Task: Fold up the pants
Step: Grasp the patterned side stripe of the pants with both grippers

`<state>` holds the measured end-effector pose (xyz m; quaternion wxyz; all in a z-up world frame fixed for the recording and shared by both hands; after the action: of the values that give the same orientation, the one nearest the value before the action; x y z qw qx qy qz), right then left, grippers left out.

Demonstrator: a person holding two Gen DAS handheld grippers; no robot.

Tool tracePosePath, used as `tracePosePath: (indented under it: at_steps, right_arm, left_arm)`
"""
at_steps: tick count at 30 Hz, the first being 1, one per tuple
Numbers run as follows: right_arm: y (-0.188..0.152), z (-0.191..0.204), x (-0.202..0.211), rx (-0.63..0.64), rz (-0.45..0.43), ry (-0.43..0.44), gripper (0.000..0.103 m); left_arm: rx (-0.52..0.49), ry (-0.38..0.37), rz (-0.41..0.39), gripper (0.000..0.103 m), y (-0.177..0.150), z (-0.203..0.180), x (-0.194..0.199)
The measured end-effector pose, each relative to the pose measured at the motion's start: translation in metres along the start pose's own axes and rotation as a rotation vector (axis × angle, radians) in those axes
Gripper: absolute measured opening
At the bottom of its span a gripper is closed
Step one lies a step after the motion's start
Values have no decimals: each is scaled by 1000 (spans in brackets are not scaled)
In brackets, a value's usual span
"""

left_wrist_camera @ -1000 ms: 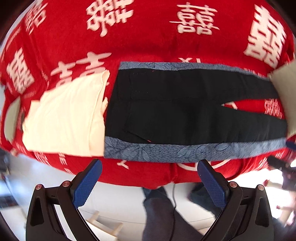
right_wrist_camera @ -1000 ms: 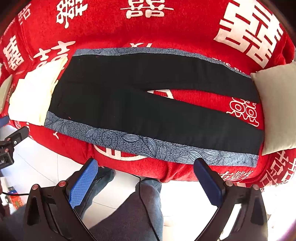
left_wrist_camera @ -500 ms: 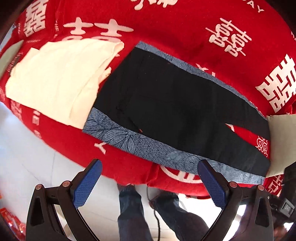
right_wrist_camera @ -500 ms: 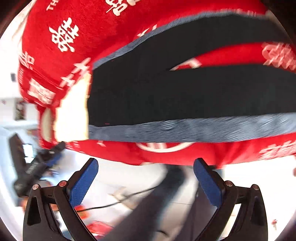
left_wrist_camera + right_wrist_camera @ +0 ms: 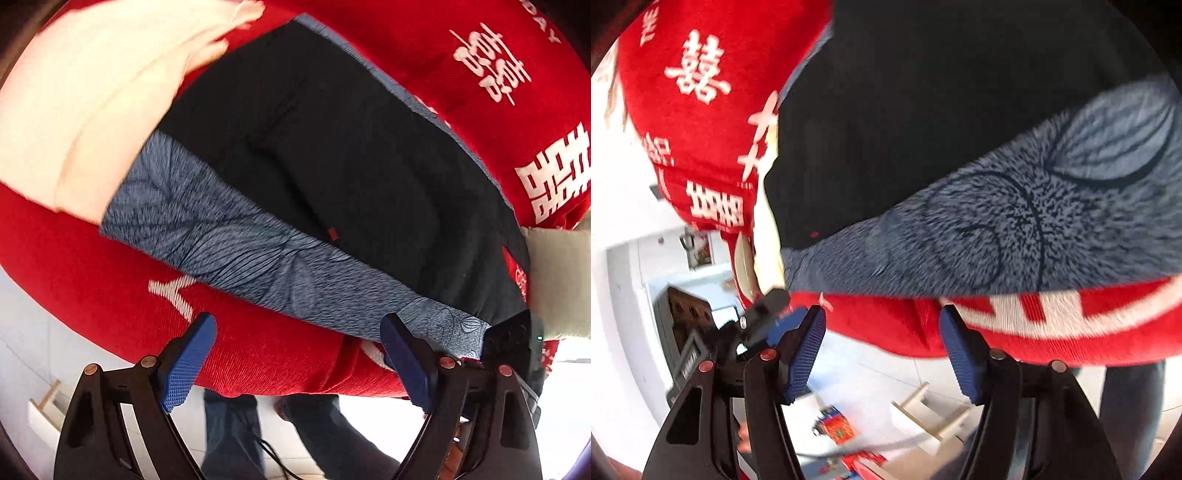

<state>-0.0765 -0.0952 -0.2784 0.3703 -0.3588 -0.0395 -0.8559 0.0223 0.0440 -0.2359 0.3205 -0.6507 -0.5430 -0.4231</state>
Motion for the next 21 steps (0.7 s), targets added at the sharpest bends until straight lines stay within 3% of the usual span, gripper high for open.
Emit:
tracePosePath:
  at_steps: [4, 10, 13, 17, 18, 19, 21]
  right_arm:
    - [13, 5, 1, -24, -73, 69, 69]
    - [34, 52, 31, 57, -158, 165, 69]
    - [36, 67, 45, 93, -171, 193, 69]
    - [34, 70, 50, 106, -172, 210, 69]
    - [33, 67, 47, 105, -167, 202, 69]
    - [32, 61, 44, 98, -163, 191, 69]
    - [32, 45, 44, 71, -170, 176, 69]
  left_arm:
    - [44, -58, 25, 91, -2, 7, -10]
    - [100, -188, 22, 91, 15, -12, -18]
    - [168, -251, -3, 91, 32, -20, -22]
    - [245, -277, -72, 91, 58, -20, -24]
    - [245, -281, -85, 87, 63, -21, -22]
    - [235, -279, -92, 70, 67, -24, -21]
    - [202, -283, -74, 53, 71, -25, -23]
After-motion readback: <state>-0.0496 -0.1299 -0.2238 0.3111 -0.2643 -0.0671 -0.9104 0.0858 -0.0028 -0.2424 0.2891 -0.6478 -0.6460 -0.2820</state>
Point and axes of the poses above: each gripper's, at about its wrist camera, not at the fingertips, and x roughly against the way its jaws point, z to its left, y to its top, the point moved 8 cm from there along -x, roughly the way its jaws point, and after that the axes turned 3 degrees about -y, right-handed, at the moved point
